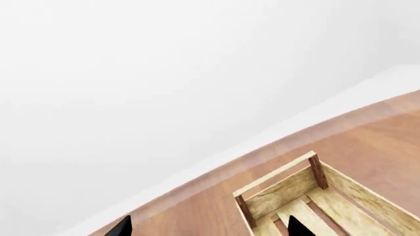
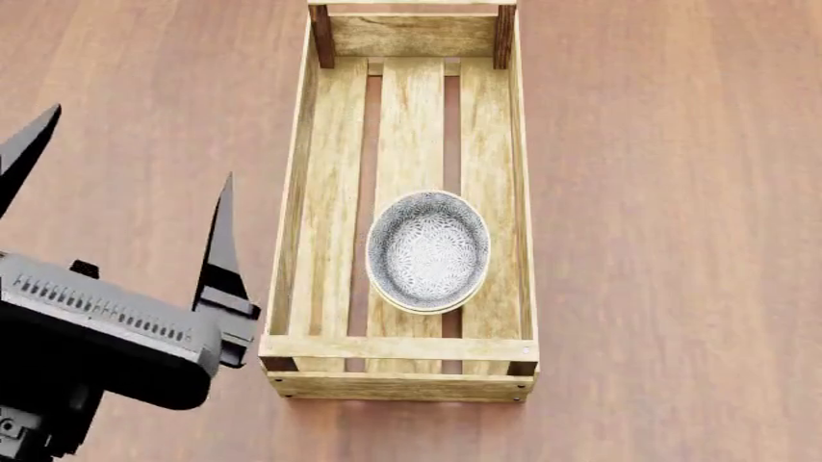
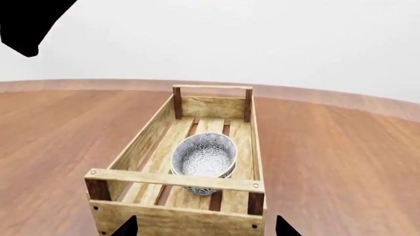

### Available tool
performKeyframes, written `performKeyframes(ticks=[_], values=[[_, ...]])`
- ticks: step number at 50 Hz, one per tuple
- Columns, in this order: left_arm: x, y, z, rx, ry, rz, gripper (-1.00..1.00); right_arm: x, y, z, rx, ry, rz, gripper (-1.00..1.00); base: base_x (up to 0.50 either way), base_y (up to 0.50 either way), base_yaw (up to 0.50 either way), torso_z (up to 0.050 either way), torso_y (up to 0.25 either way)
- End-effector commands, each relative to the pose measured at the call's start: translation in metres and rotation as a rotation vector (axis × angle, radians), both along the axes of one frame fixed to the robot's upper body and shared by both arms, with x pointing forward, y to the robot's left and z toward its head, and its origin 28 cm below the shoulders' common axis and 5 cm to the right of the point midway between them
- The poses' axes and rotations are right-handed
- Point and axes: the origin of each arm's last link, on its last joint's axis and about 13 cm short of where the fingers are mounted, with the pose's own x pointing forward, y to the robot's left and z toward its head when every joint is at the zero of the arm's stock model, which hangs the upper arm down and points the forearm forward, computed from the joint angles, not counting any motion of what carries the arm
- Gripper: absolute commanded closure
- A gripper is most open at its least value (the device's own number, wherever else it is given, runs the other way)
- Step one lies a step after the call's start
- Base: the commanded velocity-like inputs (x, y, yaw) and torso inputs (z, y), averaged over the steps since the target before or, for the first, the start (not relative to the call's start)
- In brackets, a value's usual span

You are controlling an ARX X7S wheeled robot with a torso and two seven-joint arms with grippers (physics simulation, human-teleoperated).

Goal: Stack the right bowl on the left bowl and place them in the tray.

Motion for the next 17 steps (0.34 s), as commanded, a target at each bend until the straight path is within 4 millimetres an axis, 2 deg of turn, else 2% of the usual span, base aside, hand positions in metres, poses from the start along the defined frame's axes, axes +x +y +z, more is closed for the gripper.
performKeyframes(ticks=[1,4,9,17], values=[[-0.055,0.040,-0.031,-0.043,-0.099,0.131,-1.00,0.002,0.000,0.004,-0.012,-0.031,-0.001,-1.00,0.00,0.00,0.00,0.000,0.000],[-0.064,0.051,-0.049,-0.072,-0.100,0.203,-1.00,0.002,-0.002,0.007,-0.005,-0.036,-0.010,-1.00,0.00,0.00,0.00,0.000,0.000],[-0.084,0.067,-0.067,-0.080,-0.184,0.354,-1.00,0.005,-0.005,0.011,0.010,-0.046,-0.038,-1.00,0.00,0.00,0.00,0.000,0.000],[-0.091,0.087,-0.117,-0.148,-0.178,0.534,-1.00,0.008,-0.011,0.015,0.037,-0.066,-0.086,-1.00,0.00,0.00,0.00,0.000,0.000]])
